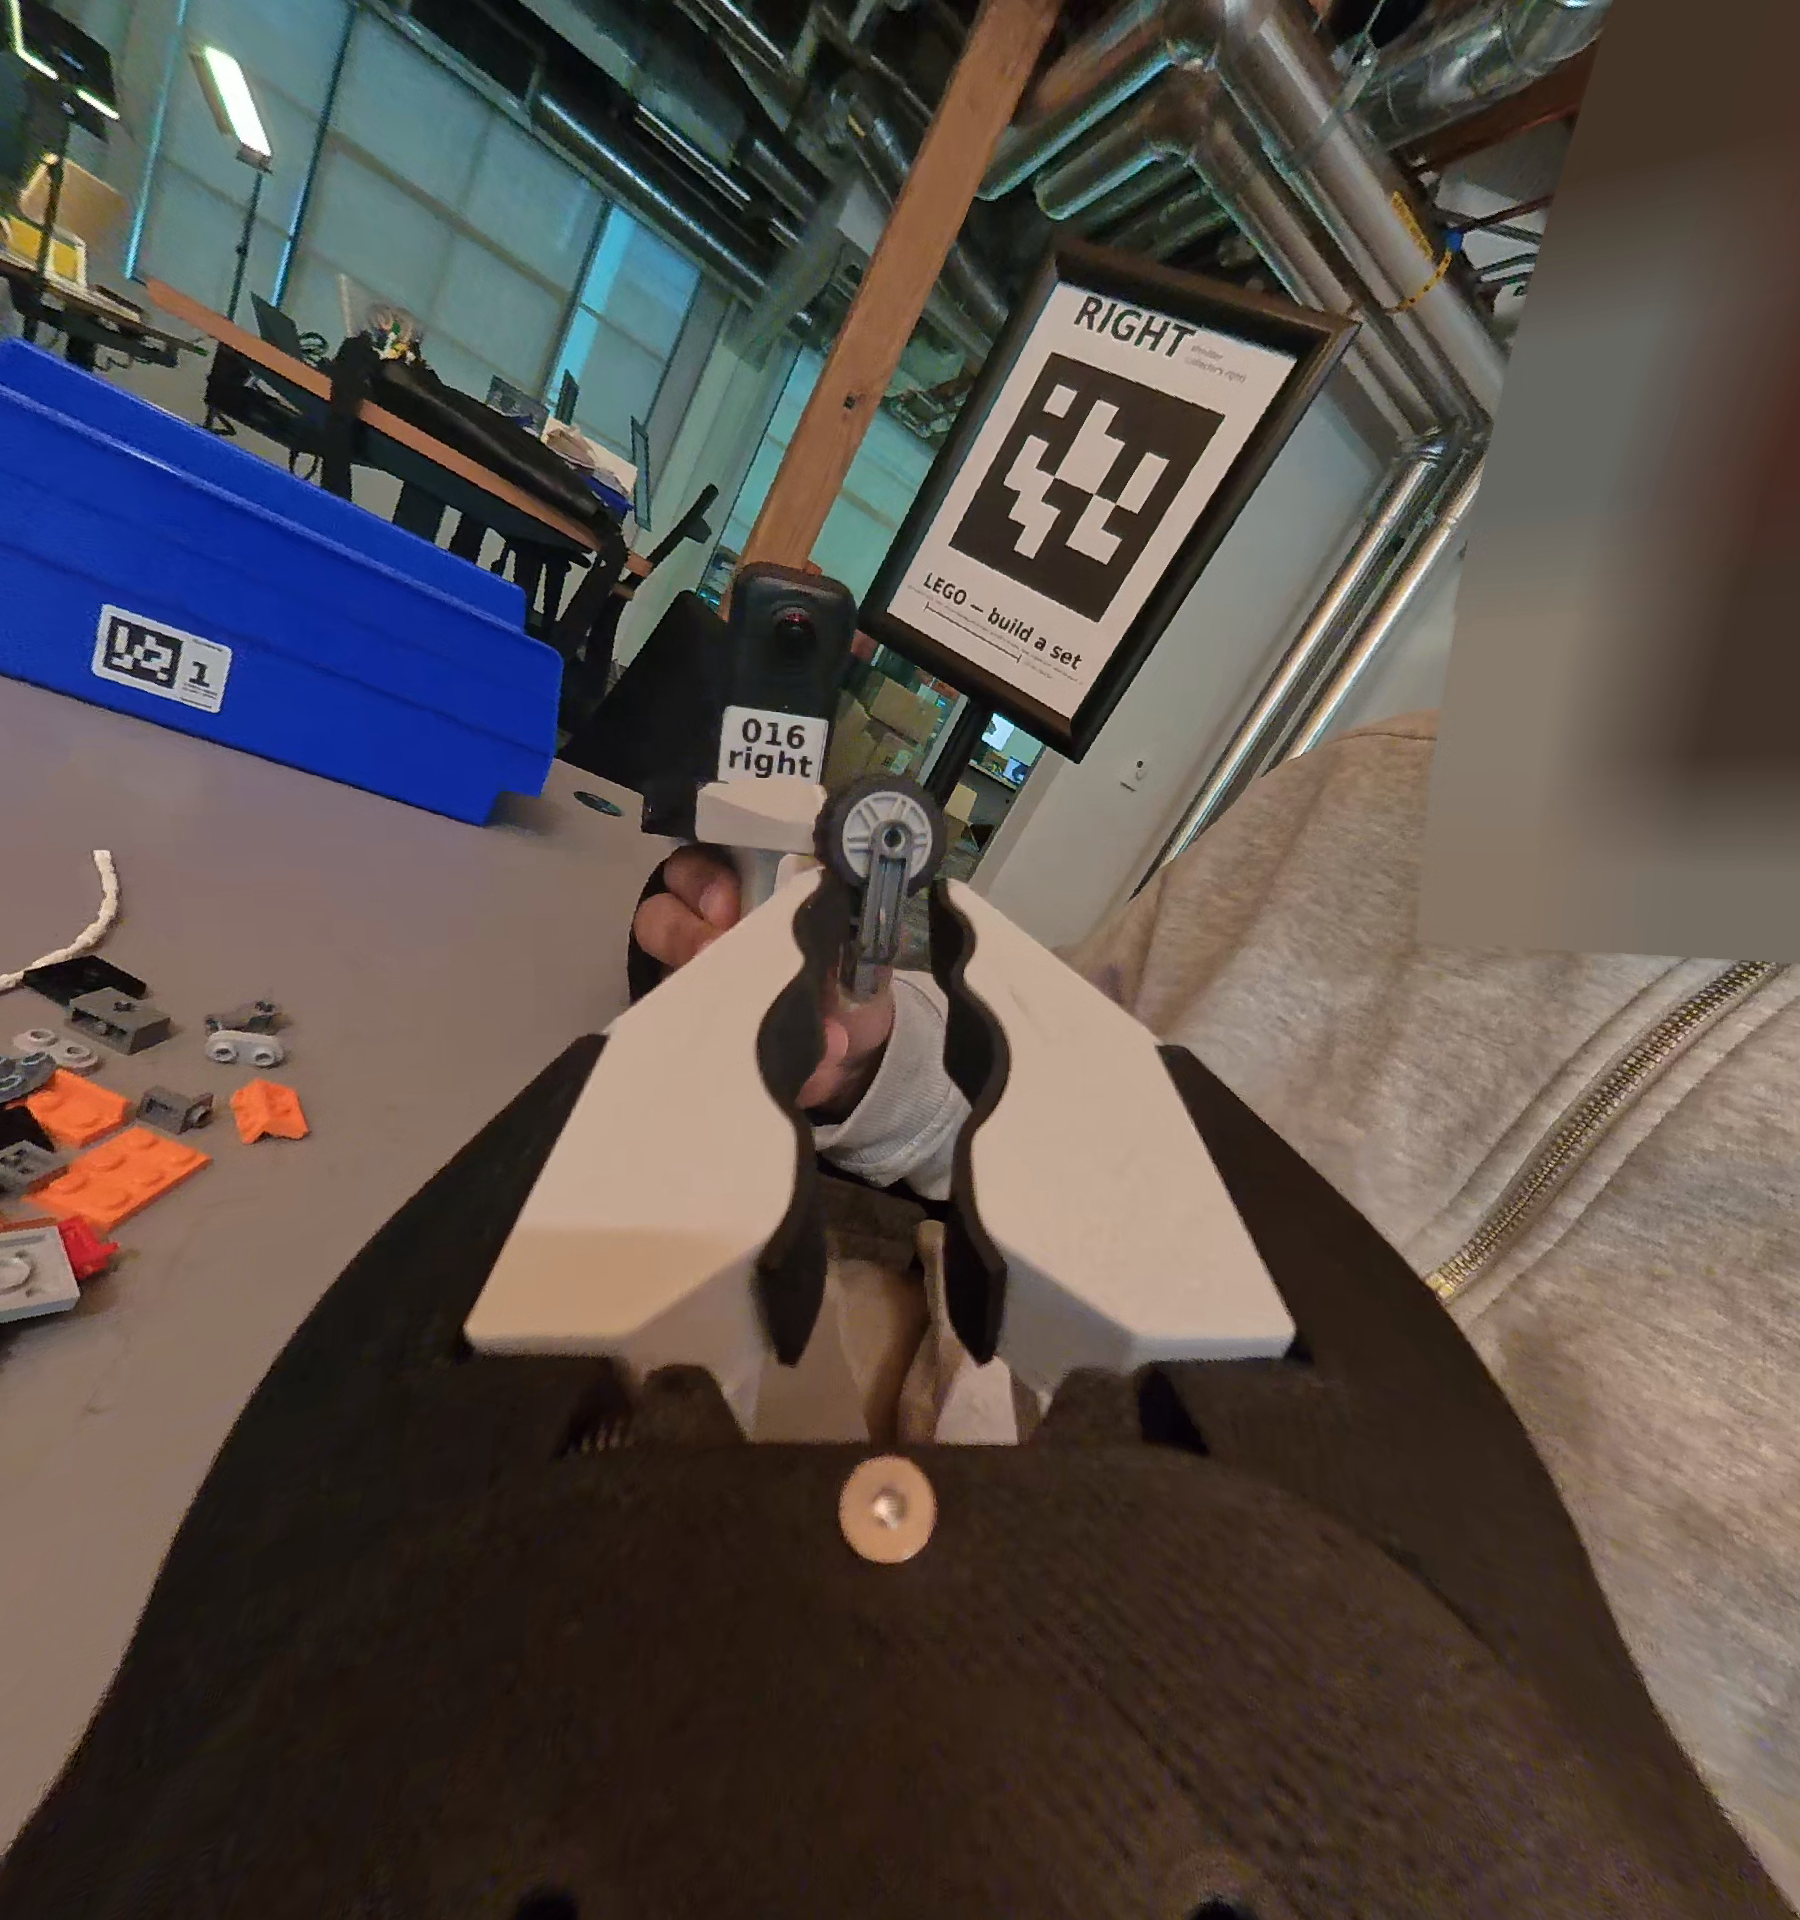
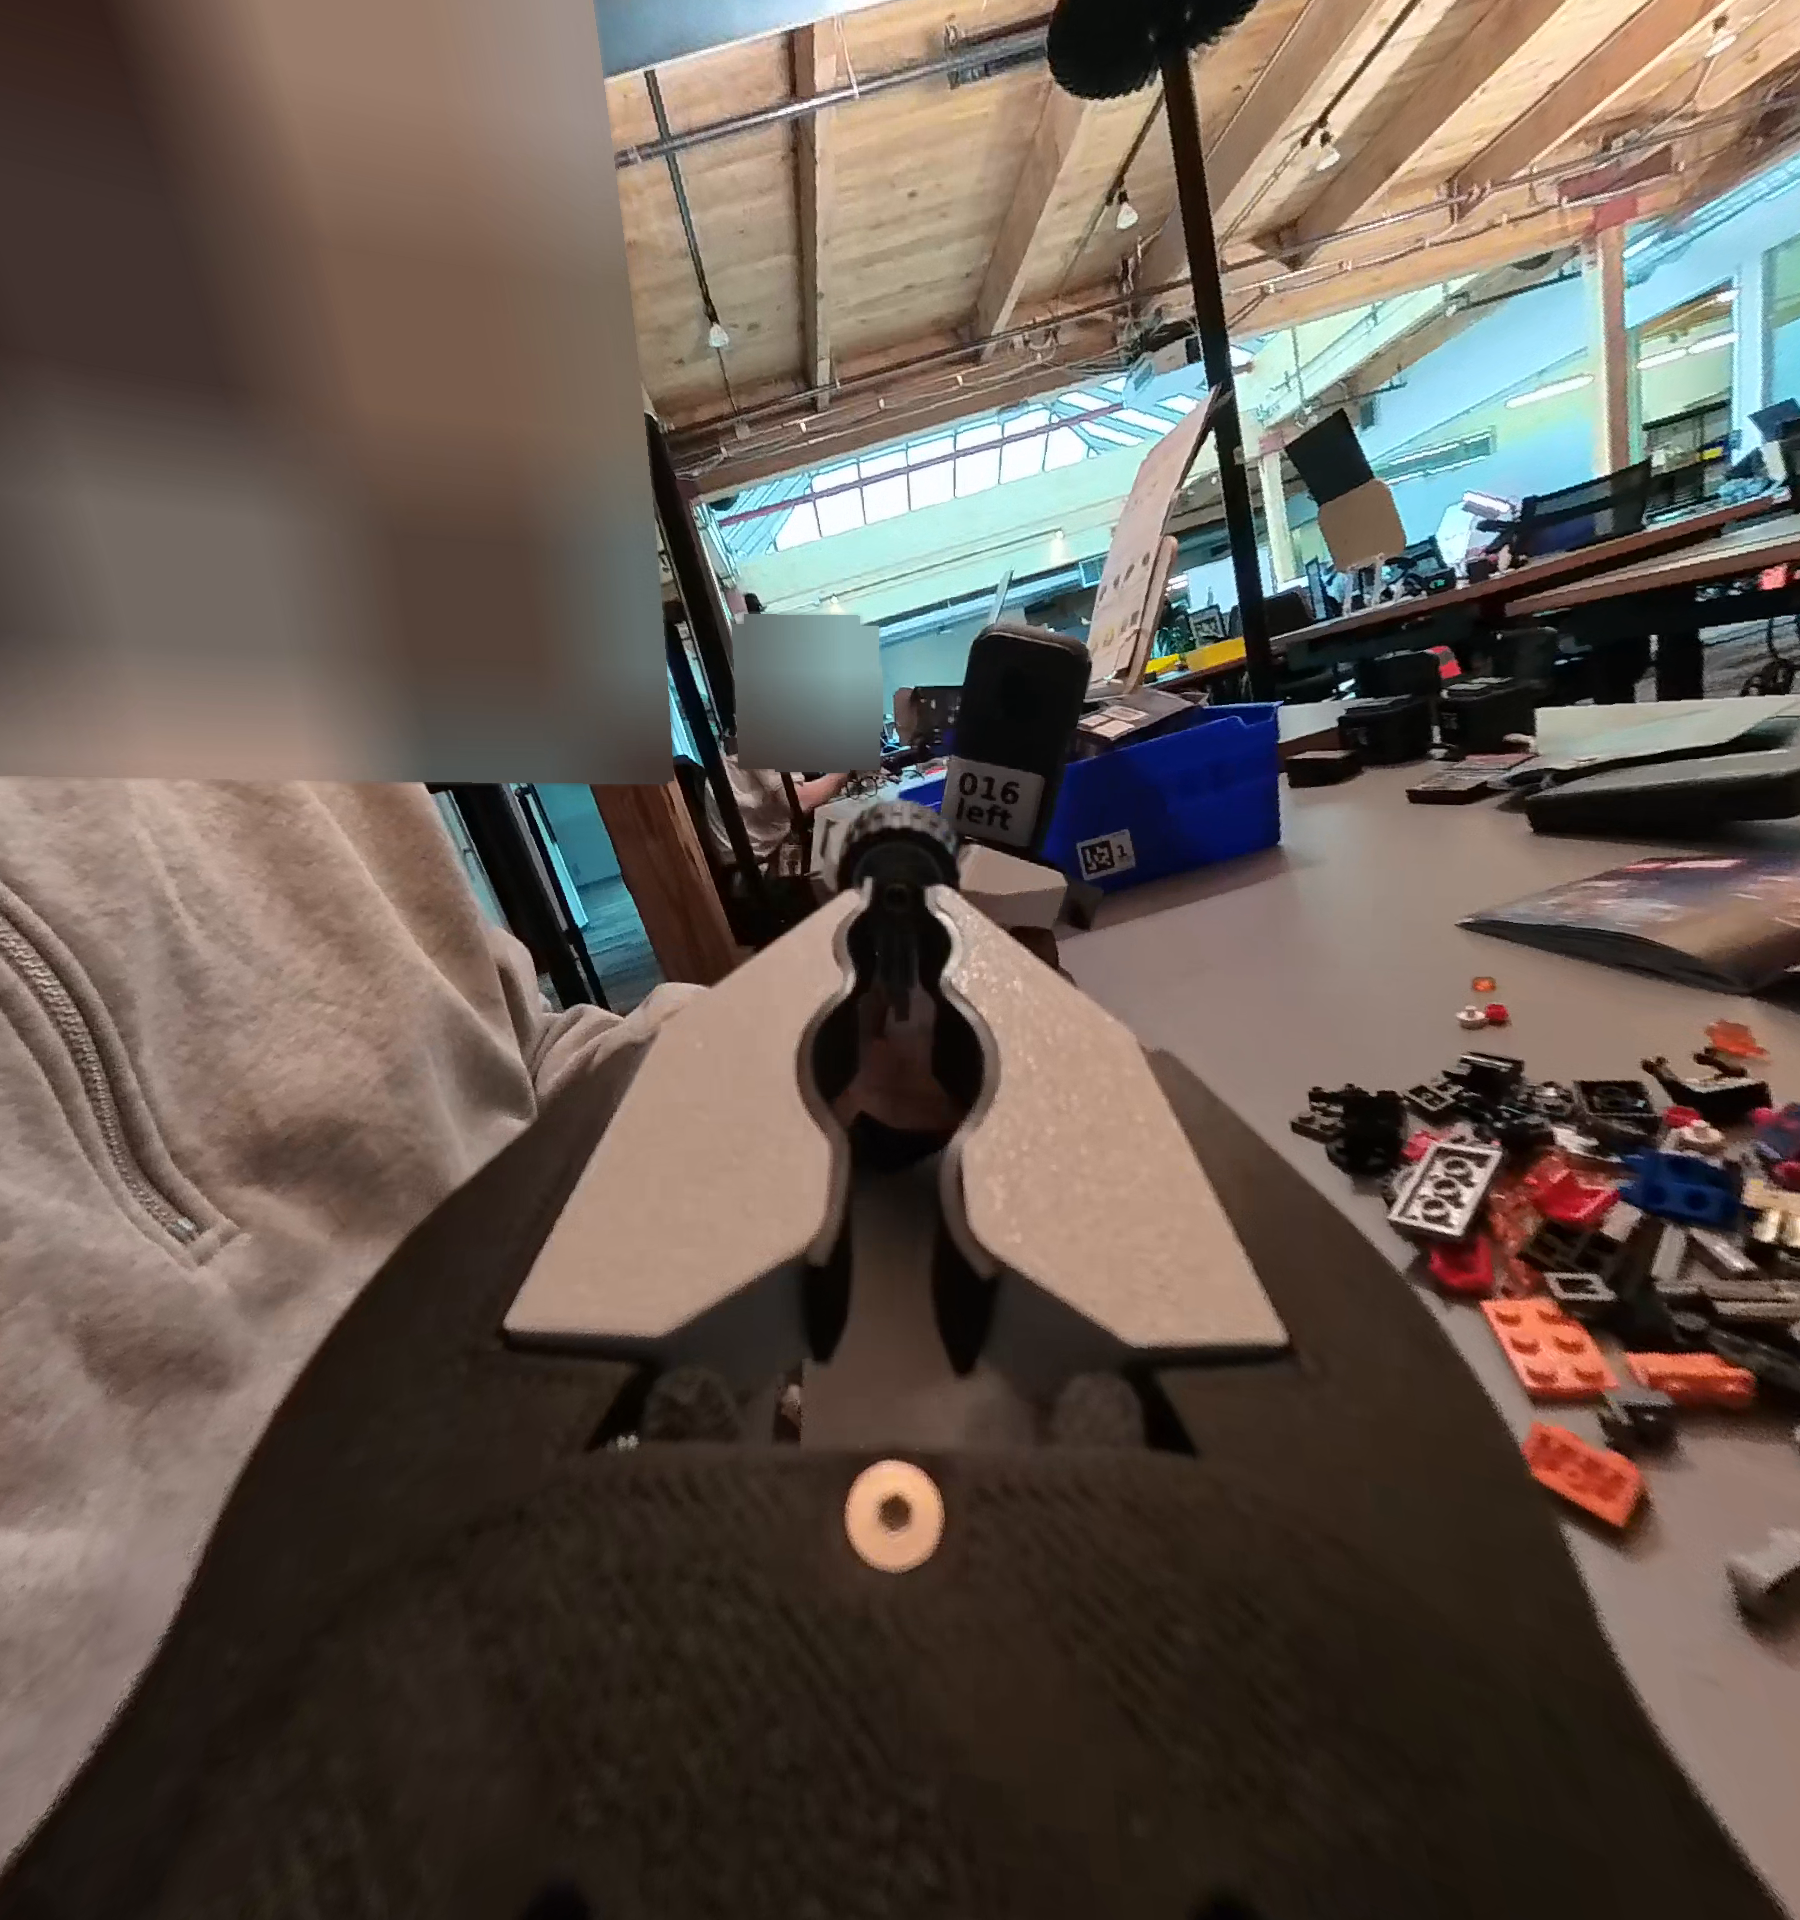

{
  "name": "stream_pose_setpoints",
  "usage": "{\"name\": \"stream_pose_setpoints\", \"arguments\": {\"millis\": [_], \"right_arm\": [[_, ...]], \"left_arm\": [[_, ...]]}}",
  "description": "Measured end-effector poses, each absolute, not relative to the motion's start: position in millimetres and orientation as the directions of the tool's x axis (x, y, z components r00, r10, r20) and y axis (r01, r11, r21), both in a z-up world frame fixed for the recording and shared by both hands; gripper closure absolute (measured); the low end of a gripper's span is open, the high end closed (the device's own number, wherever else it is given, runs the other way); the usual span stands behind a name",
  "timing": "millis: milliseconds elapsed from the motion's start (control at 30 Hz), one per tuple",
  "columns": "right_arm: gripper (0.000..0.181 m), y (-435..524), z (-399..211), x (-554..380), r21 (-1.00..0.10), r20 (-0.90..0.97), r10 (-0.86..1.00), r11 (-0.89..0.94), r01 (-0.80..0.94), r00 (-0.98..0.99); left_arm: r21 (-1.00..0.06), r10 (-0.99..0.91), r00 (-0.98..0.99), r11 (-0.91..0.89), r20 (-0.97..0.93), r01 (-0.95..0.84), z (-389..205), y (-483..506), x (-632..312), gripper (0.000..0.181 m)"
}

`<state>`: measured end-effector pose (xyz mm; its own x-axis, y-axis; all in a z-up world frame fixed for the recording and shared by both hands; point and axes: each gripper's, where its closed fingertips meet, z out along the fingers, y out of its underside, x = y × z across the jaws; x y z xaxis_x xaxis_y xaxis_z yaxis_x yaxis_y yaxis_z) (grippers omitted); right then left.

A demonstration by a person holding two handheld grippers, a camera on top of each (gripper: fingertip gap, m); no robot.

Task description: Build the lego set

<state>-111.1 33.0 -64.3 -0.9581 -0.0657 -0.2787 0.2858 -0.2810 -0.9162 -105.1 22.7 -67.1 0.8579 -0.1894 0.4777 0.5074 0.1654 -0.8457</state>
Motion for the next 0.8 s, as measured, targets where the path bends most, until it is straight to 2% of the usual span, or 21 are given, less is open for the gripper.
{"name": "stream_pose_setpoints", "arguments": {"millis": [400, 433, 800], "right_arm": [[0.177, 26.1, -73.6, -118.4, -0.935, -0.289, 0.027, -0.223, 0.276, -0.957], [0.177, 26.2, -73.5, -118.4, -0.935, -0.287, 0.03, -0.225, 0.274, -0.957], [0.177, 23.8, -81.1, -124.0, -0.93, -0.337, 0.06, -0.175, 0.322, -0.94]], "left_arm": [[-0.876, -0.057, 0.895, 0.189, 0.442, 0.444, -71.6, 16.3, -119.3, 0.17], [-0.877, -0.072, 0.895, 0.181, 0.439, 0.445, -71.8, 16.8, -116.6, 0.175], [-0.867, -0.027, 0.883, 0.178, 0.468, 0.465, -75.5, 15.2, -122.3, 0.175]]}}
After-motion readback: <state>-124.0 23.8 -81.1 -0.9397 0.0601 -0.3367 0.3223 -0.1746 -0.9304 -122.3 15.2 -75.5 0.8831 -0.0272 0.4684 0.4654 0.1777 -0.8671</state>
